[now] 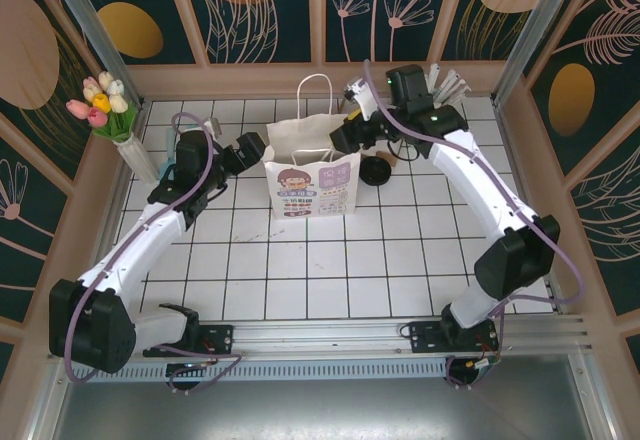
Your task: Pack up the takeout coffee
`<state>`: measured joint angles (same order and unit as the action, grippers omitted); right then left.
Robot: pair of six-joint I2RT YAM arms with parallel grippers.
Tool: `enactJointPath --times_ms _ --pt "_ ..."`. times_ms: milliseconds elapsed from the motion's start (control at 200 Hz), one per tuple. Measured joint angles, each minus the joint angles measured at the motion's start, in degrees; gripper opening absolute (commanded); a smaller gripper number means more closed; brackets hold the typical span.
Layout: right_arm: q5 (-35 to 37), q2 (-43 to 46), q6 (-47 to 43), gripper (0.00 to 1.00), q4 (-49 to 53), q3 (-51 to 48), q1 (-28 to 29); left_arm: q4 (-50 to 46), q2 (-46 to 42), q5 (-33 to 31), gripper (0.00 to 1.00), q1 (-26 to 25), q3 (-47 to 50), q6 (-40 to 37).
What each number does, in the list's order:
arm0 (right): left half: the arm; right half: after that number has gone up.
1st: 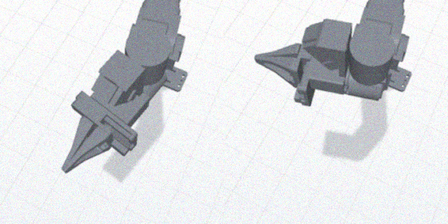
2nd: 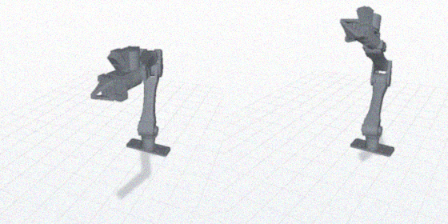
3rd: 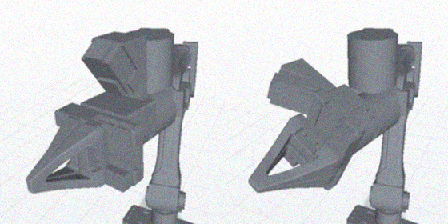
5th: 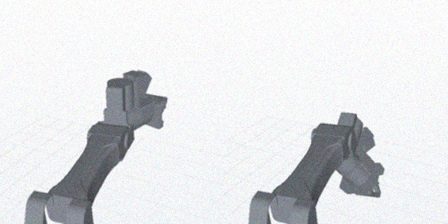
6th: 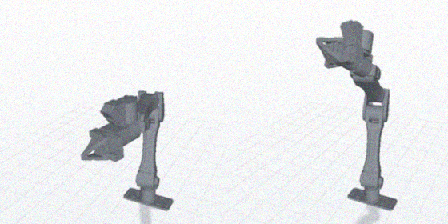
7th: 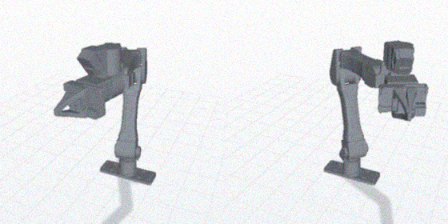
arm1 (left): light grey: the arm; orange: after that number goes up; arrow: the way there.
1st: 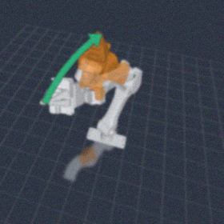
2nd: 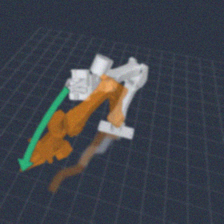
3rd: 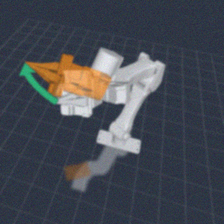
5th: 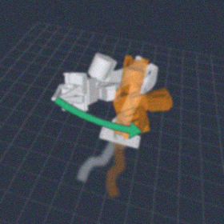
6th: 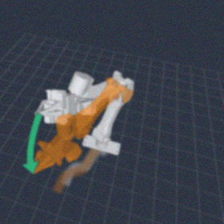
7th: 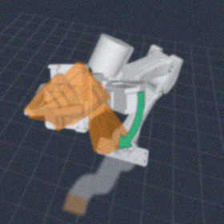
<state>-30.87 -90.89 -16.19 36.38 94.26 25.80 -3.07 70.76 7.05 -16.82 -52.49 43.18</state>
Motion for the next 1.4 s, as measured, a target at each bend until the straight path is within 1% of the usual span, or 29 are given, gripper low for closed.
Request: enactJointPath --times_ms 110,195,265,330,400,535,641,811,996,1206,1246,1361,1401 --pt "3.91 4.59 0.35 0.77 -0.17 -0.72 -0.94 -1.18 -0.9 -0.66 0.99 0.0 -1.05 -1.36" --pt "7.82 10.36 2.29 0.8 -4.72 -5.64 -3.43 -2.62 -2.49 -2.58 0.99 0.0 -1.09 -1.62" --pt "11.72 14.51 6.78 0.79 -9.53 -11.54 -7.08 -4.85 -3.58 -4.9 0.98 0.0 -1.66 -1.57" --pt "15.45 14.67 11.93 0.76 -12.17 -14.69 -9.92 -7.02 -3.5 -6.73 0.99 0.0 -3.19 -1.53" --pt "19.32 10.32 16.59 0.73 -13.55 -14.51 -10.99 -8.31 -3.08 -7.58 0.98 0.0 -4.61 -1.38" --pt "25.94 -7.06 23.02 0.73 -12.87 -6.86 -9.05 -9.01 -1.55 -7.52 0.98 0.0 -5.95 -0.68" --pt "27.58 -18.91 26.69 0.74 -12.09 -0.39 -7.98 -9.64 -0.76 -7.58 0.99 0.0 -6.14 0.2" --pt "28.76 -31.3 30.6 0.76 -10.43 9.31 -7.67 -10.97 -0.5 -8.04 0.99 0.0 -6.32 1.29" --pt "29.9 -39.69 31.78 0.77 -9.86 17.59 -7.52 -11.61 1.88 -8.26 0.99 0.0 -7.76 2.78" --pt "30.91 -47.58 31.61 0.73 -8.37 23.82 -7.28 -11.74 3.96 -8.24 0.99 0.0 -7.85 4.72" --pt "31.36 -48.7 31.54 0.71 -8.07 24.55 -7.26 -11.74 4.33 -8.22 0.99 0.0 -7.85 4.98" --pt "32.54 -49.79 31.52 0.54 -6.95 26.4 -7.26 -11.76 5.44 -8.2 0.99 0.0 -7.85 5.35" --pt "32.61 -49.79 31.45 0.51 -6.99 26.58 -7.26 -11.76 5.7 -8.17 0.99 0.0 -7.85 5.4"
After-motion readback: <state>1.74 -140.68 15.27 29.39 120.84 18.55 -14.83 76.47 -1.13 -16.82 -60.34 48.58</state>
